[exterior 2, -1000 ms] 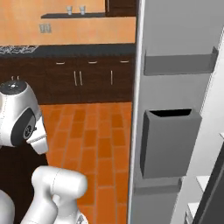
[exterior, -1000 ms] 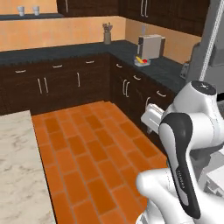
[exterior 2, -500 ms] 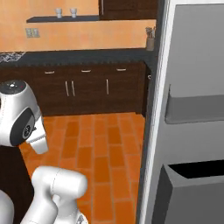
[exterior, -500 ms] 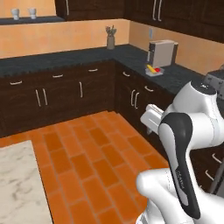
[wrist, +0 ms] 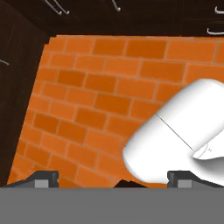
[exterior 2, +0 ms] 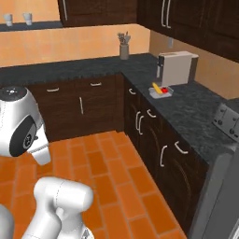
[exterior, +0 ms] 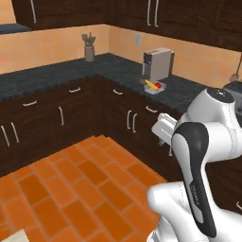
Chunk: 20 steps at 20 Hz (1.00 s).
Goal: Take the meat container that has the fish and place it on the second highest rack of the freezer. Then take the vegetable container that has the corn and tomato and place it on the highest rack of the freezer.
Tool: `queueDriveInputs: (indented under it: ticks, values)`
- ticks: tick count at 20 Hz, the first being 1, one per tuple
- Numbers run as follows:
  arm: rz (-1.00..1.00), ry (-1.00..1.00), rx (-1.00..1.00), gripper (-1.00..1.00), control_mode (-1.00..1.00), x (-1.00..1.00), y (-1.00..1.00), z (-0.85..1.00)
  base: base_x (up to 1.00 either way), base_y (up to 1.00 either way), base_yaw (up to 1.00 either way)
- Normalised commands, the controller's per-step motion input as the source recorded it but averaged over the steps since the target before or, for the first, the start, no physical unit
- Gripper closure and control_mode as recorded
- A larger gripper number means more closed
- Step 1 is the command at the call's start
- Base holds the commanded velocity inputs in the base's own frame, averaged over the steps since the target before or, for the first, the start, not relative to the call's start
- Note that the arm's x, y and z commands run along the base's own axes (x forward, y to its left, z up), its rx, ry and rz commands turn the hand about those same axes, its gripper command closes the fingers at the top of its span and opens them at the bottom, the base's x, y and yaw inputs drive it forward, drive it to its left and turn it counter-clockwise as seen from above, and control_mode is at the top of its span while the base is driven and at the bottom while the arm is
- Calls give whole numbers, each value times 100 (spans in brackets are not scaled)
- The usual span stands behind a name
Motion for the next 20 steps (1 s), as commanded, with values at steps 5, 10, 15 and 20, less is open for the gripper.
queueDriveInputs:
  ticks: [5,10,15,20]
  values:
    - [0,0,0,-100,100,0,0,0,100,24,-45]
    - [0,0,0,-100,100,0,0,0,100,30,-53]
    - [0,0,0,-100,100,0,0,0,100,30,-50]
    - [0,0,0,-100,100,0,0,0,100,43,-37]
